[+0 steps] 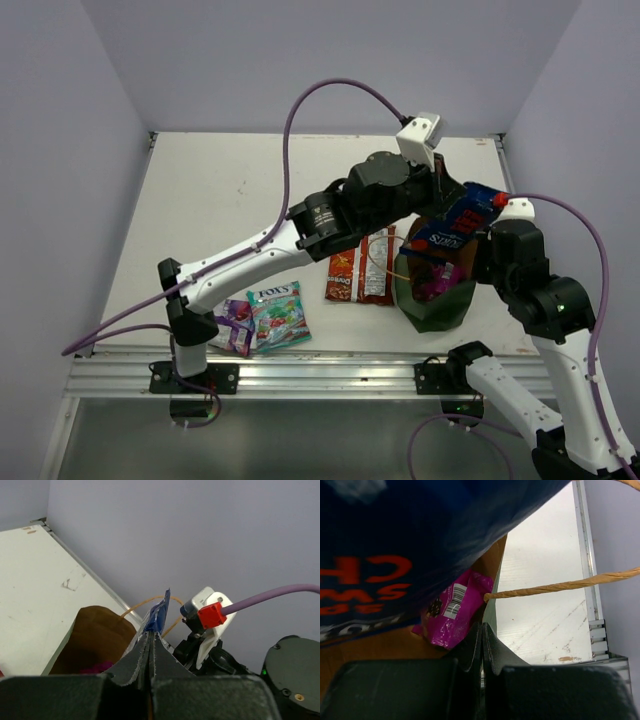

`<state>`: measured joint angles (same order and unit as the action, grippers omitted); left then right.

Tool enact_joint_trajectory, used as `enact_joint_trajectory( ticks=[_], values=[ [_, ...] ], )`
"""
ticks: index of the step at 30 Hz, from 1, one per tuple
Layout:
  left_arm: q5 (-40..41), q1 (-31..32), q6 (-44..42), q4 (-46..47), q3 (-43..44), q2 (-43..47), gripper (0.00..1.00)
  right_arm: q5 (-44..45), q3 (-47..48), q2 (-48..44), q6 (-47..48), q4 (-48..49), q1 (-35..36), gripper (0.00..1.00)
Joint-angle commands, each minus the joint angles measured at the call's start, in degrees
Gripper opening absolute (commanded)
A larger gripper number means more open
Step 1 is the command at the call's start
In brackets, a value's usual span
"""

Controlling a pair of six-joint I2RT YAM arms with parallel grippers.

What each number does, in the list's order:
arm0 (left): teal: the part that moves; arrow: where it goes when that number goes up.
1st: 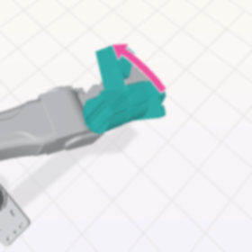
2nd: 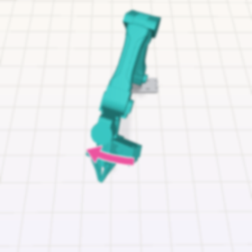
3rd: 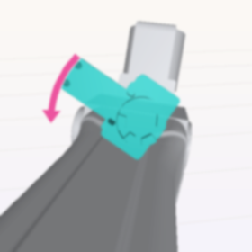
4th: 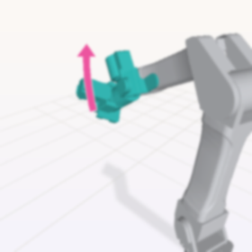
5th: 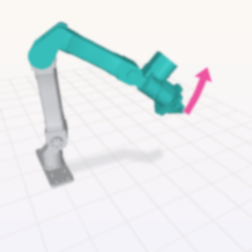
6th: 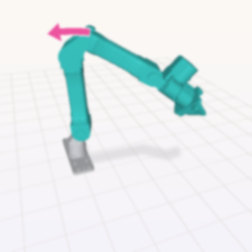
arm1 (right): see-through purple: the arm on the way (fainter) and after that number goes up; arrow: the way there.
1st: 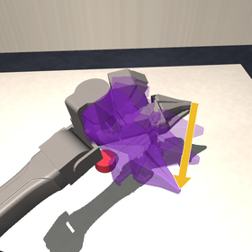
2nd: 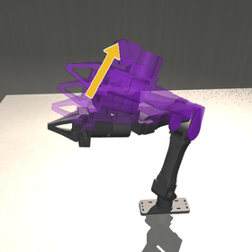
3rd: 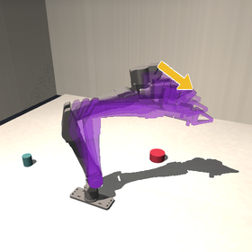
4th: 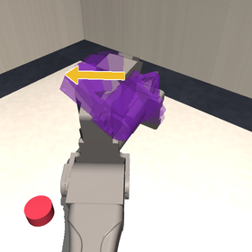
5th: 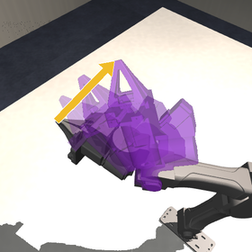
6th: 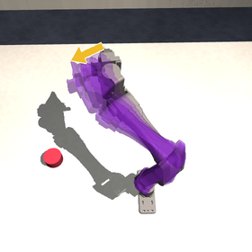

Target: Place the snacks into the paper bag

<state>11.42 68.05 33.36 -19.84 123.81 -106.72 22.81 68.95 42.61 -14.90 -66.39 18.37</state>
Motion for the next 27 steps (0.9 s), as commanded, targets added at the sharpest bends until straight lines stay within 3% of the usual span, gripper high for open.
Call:
enact_joint_trajectory(
  ticks=[1,2,3,6,8,9,14,18,21,24,27],
  values=[
    [-3.0,0.4,-0.1,5.2,-3.7,0.8,0.00,-0.6,0.2,-0.3,1.1,1.0,0.1,0.00],
    [-3.3,0.4,-0.2,5.2,-4.4,0.5,0.00,-0.6,0.2,-0.2,1.1,1.1,0.1,0.00],
    [-3.6,0.4,-0.3,4.7,-4.8,-0.1,0.11,-0.7,0.1,-0.2,1.1,1.0,0.1,0.00],
    [-3.9,0.4,-1.5,4.2,-5.8,-0.4,0.72,-0.7,0.0,-0.3,1.1,1.1,0.1,0.00],
    [-3.9,0.5,-2.5,5.8,-6.8,0.1,0.86,-0.8,0.1,-0.4,1.0,1.1,0.1,0.00],
    [-3.8,0.5,-3.8,6.5,-6.9,0.9,0.99,-0.8,0.1,-0.4,1.0,1.1,0.1,0.00],
    [-0.4,0.5,-7.3,9.0,-6.8,7.0,1.00,-1.2,0.1,-0.2,1.2,1.2,0.1,0.00],
    [15.9,-1.1,-6.3,2.8,-11.7,14.6,1.00,-1.4,0.1,-0.4,1.3,1.2,0.1,0.00],
    [16.2,-8.3,0.6,-0.5,-30.3,21.3,1.00,-1.5,0.0,-0.5,1.3,1.3,0.2,0.00],
    [11.9,-16.9,4.9,-4.0,-42.9,21.8,1.00,-1.7,0.0,-0.5,1.4,1.3,0.1,0.00],
    [6.2,-19.5,6.8,-0.7,-50.8,18.6,1.00,-1.9,0.0,-0.5,1.4,1.3,0.1,0.00]
  ],
)
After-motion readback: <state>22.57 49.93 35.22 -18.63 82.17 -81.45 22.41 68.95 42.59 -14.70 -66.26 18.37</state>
